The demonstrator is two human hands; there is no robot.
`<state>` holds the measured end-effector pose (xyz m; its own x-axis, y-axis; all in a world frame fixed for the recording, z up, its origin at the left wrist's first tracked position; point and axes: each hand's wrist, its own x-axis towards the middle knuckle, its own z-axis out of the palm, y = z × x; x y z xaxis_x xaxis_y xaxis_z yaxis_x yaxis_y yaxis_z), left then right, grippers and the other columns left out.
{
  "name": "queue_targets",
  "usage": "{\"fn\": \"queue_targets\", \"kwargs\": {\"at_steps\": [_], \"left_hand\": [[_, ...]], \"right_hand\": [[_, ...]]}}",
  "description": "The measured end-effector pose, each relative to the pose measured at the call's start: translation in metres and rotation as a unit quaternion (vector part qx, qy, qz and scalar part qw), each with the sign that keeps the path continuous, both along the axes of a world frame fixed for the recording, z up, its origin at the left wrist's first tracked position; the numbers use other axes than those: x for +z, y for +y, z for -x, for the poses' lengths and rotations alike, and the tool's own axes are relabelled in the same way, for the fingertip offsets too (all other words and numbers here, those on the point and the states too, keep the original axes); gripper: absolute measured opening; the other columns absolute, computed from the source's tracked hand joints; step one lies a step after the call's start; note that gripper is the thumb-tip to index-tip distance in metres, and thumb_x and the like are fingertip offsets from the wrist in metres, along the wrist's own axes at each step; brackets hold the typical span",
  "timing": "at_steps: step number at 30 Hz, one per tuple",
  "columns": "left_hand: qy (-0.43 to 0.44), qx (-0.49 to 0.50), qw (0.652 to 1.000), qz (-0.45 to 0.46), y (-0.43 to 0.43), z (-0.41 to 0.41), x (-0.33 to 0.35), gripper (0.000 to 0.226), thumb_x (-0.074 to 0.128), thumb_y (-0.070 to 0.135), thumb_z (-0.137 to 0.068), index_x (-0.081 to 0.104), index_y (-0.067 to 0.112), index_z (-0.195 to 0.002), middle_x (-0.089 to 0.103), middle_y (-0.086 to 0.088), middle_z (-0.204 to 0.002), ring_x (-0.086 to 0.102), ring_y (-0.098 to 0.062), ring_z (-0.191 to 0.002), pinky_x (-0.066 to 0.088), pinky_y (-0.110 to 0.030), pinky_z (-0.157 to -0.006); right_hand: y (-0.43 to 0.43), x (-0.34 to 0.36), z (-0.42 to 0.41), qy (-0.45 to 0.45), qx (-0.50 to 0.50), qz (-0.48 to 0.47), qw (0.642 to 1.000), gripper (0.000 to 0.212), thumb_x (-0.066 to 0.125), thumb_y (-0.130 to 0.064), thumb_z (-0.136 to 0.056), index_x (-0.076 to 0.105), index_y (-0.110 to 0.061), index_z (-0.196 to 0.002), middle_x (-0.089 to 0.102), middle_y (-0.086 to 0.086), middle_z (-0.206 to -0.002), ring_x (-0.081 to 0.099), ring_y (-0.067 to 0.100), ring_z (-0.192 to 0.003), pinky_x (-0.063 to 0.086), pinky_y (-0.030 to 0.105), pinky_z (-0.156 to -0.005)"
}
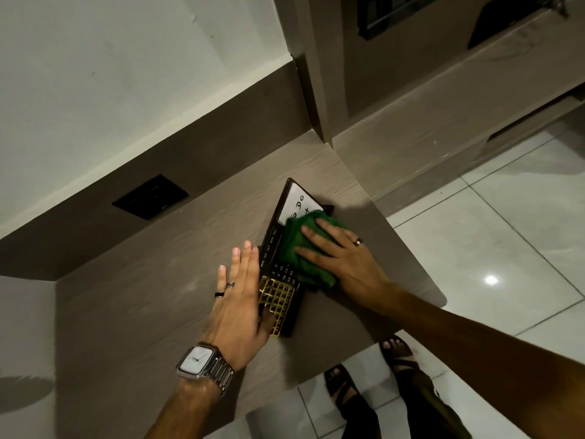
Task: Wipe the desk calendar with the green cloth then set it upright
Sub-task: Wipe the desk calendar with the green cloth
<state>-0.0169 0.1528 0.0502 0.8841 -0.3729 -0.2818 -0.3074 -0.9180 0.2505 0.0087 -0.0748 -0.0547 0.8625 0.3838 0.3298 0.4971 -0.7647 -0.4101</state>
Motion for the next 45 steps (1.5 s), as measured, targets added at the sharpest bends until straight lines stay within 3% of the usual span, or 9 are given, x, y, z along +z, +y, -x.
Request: {"fn": "queue_targets", "kwargs": {"at_steps": [7,14,17,20,29,34,40,42,45], "left_hand": [[0.005,-0.007,1.000,0.026,0.000,-0.001,-0.004,0.118,0.067,0.007,-0.074,-0.018,0.020,-0.154,-0.023,0.004,-0.161,-0.023,-0.011,-0.146,-0.024,-0.023,-0.112],[0.002,-0.001,0.999,0.033,0.000,-0.001,-0.005,0.119,0.066,0.001,-0.074,-0.019,0.023,-0.154,-0.021,0.003,-0.162,-0.025,-0.009,-0.145,-0.023,-0.026,-0.113],[0.005,-0.007,0.999,0.048,0.000,0.000,-0.005,0.118,0.068,0.003,-0.075,-0.018,0.021,-0.154,-0.021,0.003,-0.162,-0.024,-0.009,-0.146,-0.024,-0.022,-0.112],[0.006,-0.003,0.998,0.055,0.000,0.000,-0.006,0.118,0.069,0.003,-0.077,-0.021,0.024,-0.152,-0.022,0.004,-0.160,-0.025,-0.007,-0.145,-0.019,-0.030,-0.116],[0.016,-0.001,0.997,0.073,0.004,0.000,-0.010,0.121,0.064,0.000,-0.076,-0.027,0.038,-0.147,-0.021,0.008,-0.161,-0.024,-0.006,-0.145,-0.018,-0.030,-0.114],[0.017,0.000,0.996,0.088,0.006,-0.001,-0.013,0.125,0.065,-0.001,-0.074,-0.028,0.043,-0.146,-0.019,0.008,-0.161,-0.024,-0.005,-0.145,-0.018,-0.029,-0.114],[0.015,0.003,0.997,0.075,0.007,-0.001,-0.014,0.126,0.065,0.000,-0.075,-0.029,0.044,-0.145,-0.020,0.011,-0.161,-0.023,-0.004,-0.145,-0.015,-0.036,-0.116],[0.016,0.003,0.997,0.080,0.006,-0.001,-0.014,0.125,0.065,-0.001,-0.074,-0.028,0.042,-0.146,-0.019,0.010,-0.162,-0.022,-0.005,-0.145,-0.015,-0.034,-0.116],[0.013,0.007,0.996,0.085,0.005,-0.002,-0.014,0.122,0.064,-0.003,-0.073,-0.023,0.036,-0.149,-0.017,0.008,-0.162,-0.022,-0.007,-0.146,-0.016,-0.032,-0.117]], "right_hand": [[0.023,-0.006,0.040,-0.031,0.102,0.004,0.994,0.064,0.076,-0.032,-0.081,0.049,-0.031,-0.138,0.041,-0.002,-0.152,0.029,0.031,-0.141,0.038,0.049,-0.103],[0.004,0.013,0.008,0.018,-0.036,-0.007,0.999,0.068,0.085,-0.027,-0.073,0.057,-0.027,-0.135,0.048,0.003,-0.147,0.041,0.038,-0.135,0.034,0.055,-0.102],[0.014,0.004,0.040,-0.011,0.021,-0.004,1.000,0.060,0.084,-0.028,-0.073,0.063,-0.027,-0.129,0.055,0.001,-0.142,0.048,0.037,-0.130,0.050,0.054,-0.093],[0.031,0.012,0.040,-0.035,0.099,-0.031,0.994,0.076,0.085,-0.026,-0.068,0.051,-0.028,-0.137,0.046,0.000,-0.148,0.036,0.033,-0.135,0.038,0.051,-0.101],[-0.017,0.042,-0.047,-0.006,-0.075,-0.046,0.996,0.060,0.068,-0.009,-0.083,0.052,-0.018,-0.140,0.044,0.009,-0.150,0.031,0.044,-0.139,0.042,0.065,-0.099],[-0.004,0.040,-0.037,-0.065,0.095,-0.005,0.993,0.064,0.079,-0.015,-0.074,0.058,-0.023,-0.134,0.049,0.004,-0.147,0.037,0.040,-0.135,0.036,0.059,-0.101],[-0.030,0.059,-0.084,-0.025,-0.091,-0.037,0.995,0.046,0.067,-0.017,-0.087,0.060,-0.021,-0.133,0.054,0.007,-0.141,0.040,0.037,-0.134,0.040,0.055,-0.104],[-0.018,0.060,-0.071,-0.014,-0.058,-0.057,0.997,0.049,0.062,-0.022,-0.087,0.056,-0.022,-0.135,0.055,0.003,-0.139,0.043,0.036,-0.132,0.043,0.045,-0.101],[0.008,0.051,-0.031,-0.090,0.039,0.022,0.995,0.064,0.077,-0.016,-0.072,0.058,-0.019,-0.133,0.056,0.005,-0.140,0.041,0.037,-0.131,0.041,0.052,-0.099]]}}
